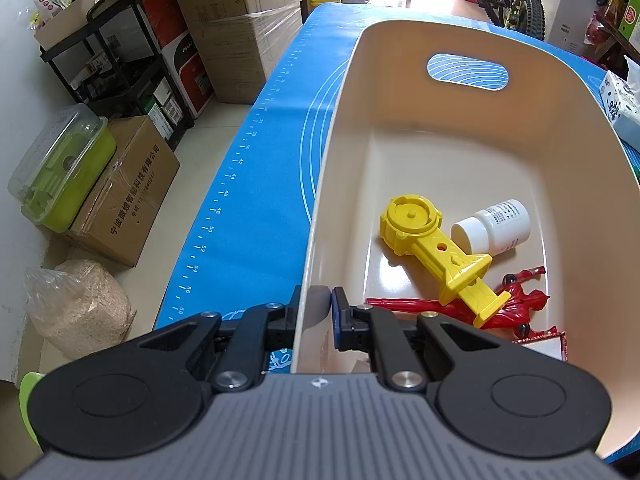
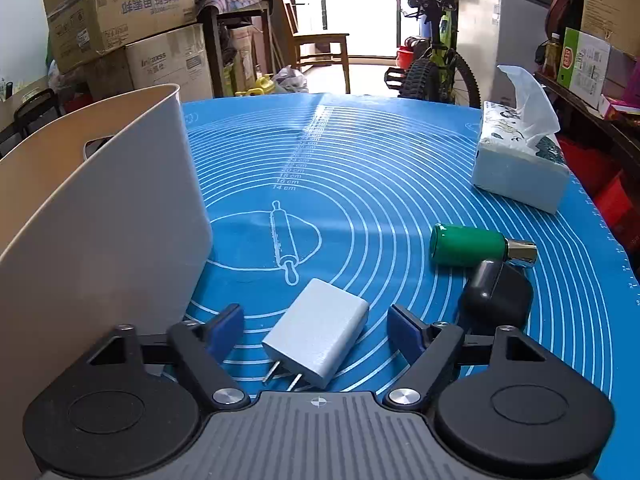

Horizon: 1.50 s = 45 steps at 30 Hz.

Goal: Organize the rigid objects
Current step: 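Move the right gripper to the white charger plug and grasp it, then carry the white plug into the basket and release it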

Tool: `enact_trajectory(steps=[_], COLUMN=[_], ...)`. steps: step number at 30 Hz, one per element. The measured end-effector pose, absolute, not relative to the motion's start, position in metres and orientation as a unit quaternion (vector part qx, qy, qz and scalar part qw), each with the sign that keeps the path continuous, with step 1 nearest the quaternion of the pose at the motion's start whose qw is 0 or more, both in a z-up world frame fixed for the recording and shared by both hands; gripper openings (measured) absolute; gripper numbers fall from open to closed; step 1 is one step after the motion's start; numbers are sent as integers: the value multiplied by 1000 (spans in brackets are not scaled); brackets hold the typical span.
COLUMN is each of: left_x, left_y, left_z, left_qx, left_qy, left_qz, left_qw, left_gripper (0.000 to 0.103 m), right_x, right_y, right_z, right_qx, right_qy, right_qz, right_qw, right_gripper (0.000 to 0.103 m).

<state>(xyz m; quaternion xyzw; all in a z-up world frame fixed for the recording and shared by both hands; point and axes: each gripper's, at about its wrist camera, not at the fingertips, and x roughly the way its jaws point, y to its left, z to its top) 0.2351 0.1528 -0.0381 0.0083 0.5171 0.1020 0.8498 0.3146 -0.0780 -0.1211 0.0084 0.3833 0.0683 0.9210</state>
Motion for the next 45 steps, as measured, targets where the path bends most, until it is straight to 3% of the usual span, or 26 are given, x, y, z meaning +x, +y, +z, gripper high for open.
enact_trajectory(steps=[2,4,13,32,45], left_x=[235,235,235,235,235], left_y=[153,153,153,152,152], left_z=[-38,-38,-38,-38,-38], left_qx=[7,8,7,7,7], left_qy=[517,517,517,517,517], left_qz=[102,102,102,103,103], left_qw=[850,850,850,850,850], left_gripper=[15,15,15,15,15], right_x=[313,312,313,271,238], right_y=[-74,-73,-88,-77,-15], right_z=[-122,-121,-105,-1,-5], right_qx=[-14,-19,13,65,24], right_qy=[380,377,370,247,276], right_qz=[54,61,53,133,251], right_qw=[923,924,927,958,927], right_gripper=[62,57,57,57,57])
